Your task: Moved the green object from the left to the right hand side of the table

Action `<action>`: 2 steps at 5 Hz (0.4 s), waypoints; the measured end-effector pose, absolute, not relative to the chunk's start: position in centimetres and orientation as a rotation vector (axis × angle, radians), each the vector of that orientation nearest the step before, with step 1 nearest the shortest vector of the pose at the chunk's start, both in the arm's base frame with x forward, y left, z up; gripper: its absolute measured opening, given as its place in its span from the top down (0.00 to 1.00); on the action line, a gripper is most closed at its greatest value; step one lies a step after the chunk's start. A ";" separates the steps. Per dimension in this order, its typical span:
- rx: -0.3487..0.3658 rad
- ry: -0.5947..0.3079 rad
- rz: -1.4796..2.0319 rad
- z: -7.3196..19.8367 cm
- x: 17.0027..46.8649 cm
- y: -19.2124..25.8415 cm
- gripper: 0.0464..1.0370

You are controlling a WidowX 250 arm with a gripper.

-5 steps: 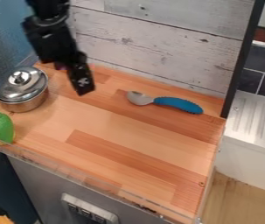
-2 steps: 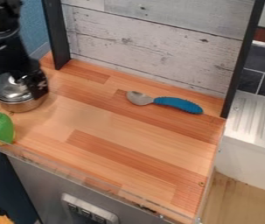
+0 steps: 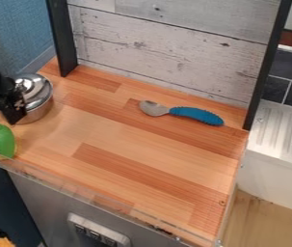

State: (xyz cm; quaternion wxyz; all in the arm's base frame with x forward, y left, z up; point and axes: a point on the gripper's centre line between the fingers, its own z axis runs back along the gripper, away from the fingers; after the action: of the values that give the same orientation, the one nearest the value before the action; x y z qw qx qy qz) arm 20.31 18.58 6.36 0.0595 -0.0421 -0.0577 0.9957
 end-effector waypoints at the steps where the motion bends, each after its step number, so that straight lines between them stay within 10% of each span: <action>1: -0.090 -0.131 3.028 4.6 20.1 18.9 0.04; 2: -0.093 -0.129 3.042 4.2 19.8 18.6 0.04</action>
State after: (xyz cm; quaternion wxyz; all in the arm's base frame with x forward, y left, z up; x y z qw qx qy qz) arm 19.85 18.62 4.18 0.0475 -0.0304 -0.0423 0.9975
